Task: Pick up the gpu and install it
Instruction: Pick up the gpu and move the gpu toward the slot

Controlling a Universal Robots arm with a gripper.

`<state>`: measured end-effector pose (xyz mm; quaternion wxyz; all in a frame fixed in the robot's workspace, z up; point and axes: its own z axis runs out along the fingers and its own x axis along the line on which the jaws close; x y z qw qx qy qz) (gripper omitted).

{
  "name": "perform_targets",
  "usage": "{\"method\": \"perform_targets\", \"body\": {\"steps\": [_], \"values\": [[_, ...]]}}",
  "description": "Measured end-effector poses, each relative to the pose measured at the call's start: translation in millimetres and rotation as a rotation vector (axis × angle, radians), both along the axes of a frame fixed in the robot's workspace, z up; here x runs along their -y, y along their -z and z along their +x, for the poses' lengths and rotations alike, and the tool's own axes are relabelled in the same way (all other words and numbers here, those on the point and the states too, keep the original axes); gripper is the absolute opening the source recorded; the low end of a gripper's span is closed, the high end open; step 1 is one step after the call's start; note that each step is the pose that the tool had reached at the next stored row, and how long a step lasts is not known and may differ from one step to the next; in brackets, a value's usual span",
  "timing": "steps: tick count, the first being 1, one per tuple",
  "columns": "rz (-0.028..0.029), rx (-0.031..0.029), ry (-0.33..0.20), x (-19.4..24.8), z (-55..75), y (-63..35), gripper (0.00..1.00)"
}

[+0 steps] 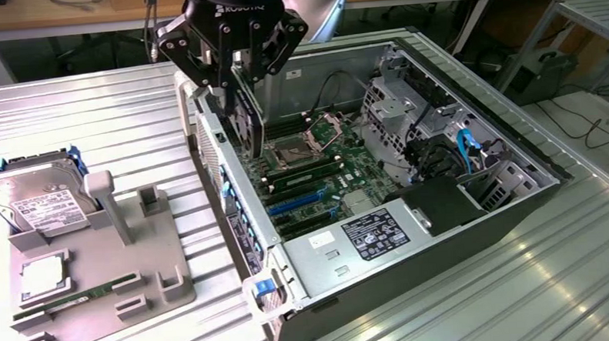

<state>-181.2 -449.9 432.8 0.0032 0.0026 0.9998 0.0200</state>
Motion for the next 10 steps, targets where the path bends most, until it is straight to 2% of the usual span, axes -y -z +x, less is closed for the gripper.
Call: {"method": "perform_targets", "body": {"steps": [10], "values": [[0.0000,0.0000,0.000,0.0,9.6,0.0,0.27]]}}
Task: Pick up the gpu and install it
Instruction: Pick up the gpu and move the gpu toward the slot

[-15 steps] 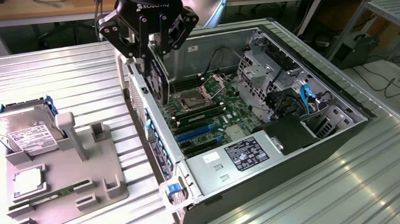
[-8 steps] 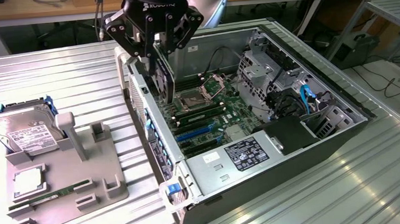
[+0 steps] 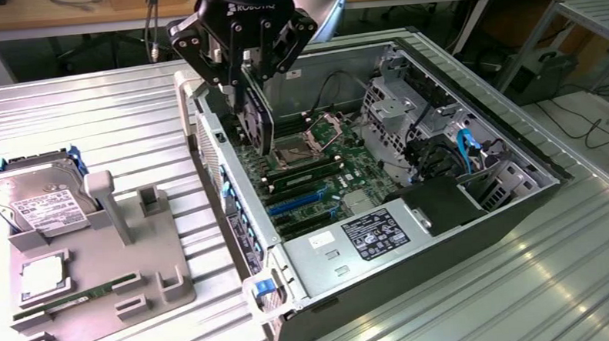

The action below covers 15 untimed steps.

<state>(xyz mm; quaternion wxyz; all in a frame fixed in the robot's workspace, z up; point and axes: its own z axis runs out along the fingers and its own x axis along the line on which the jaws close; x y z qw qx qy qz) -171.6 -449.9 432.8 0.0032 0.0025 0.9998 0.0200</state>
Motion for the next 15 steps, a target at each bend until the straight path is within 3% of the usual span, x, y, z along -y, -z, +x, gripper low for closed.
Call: {"method": "perform_targets", "body": {"steps": [15], "values": [[-0.0001,0.0000,0.000,0.0,22.8,0.0,0.27]]}}
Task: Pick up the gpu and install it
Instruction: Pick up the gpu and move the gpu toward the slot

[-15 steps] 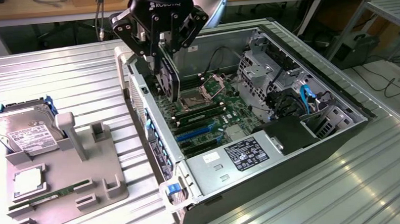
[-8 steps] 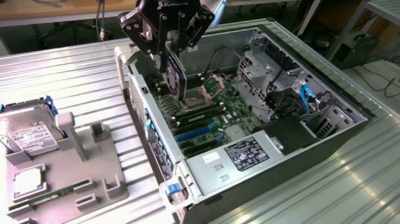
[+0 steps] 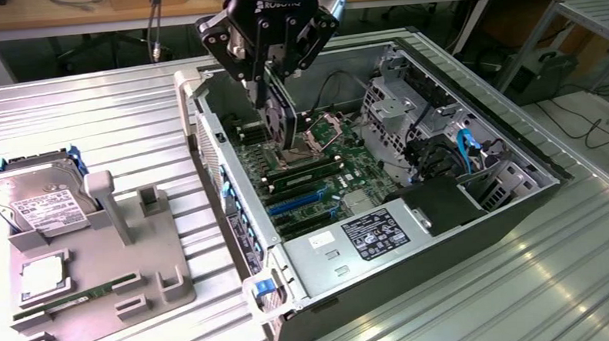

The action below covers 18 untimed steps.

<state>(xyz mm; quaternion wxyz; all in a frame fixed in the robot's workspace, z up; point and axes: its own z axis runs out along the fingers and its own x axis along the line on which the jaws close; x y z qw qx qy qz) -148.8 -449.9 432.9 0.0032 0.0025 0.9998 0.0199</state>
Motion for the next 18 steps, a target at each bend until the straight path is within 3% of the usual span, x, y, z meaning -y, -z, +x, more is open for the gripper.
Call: {"method": "perform_targets", "body": {"steps": [18], "values": [[0.0001,0.0001,0.000,0.0,32.2,0.1,0.27]]}}
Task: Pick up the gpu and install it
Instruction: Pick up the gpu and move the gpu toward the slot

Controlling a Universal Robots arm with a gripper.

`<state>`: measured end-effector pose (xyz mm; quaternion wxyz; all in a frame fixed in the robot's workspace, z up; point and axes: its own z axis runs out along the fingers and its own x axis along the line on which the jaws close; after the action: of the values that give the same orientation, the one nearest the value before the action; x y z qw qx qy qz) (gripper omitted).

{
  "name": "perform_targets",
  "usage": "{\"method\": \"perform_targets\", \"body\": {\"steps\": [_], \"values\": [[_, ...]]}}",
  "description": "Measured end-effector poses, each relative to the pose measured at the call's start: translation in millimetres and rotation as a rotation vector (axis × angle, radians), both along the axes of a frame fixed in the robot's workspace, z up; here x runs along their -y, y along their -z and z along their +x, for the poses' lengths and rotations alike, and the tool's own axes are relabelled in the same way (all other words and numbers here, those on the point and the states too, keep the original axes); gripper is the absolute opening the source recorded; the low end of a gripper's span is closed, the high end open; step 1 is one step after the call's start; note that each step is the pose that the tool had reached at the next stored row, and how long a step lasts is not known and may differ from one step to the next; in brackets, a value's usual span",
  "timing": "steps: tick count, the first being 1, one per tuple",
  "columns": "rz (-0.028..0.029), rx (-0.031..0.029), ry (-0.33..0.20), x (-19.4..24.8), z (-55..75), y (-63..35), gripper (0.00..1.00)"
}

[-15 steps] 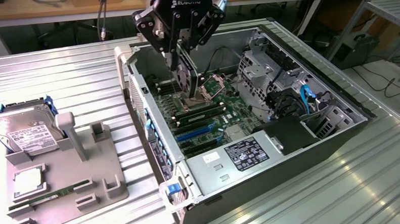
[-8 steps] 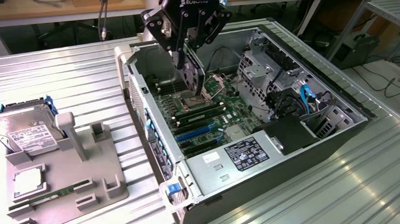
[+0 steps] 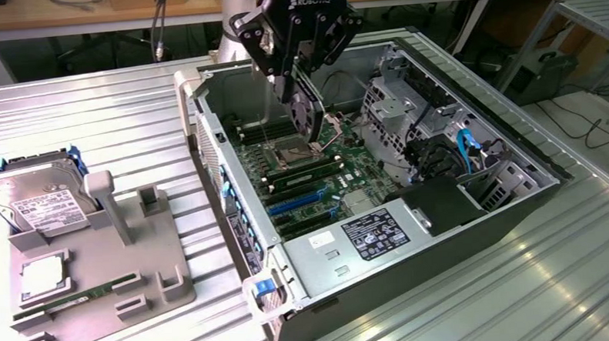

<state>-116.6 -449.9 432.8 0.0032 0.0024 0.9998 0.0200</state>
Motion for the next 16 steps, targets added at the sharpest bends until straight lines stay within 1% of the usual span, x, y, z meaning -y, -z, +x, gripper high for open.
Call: {"method": "perform_targets", "body": {"steps": [16], "values": [[0.0000,0.0000,0.000,0.0,29.8,0.0,0.27]]}}
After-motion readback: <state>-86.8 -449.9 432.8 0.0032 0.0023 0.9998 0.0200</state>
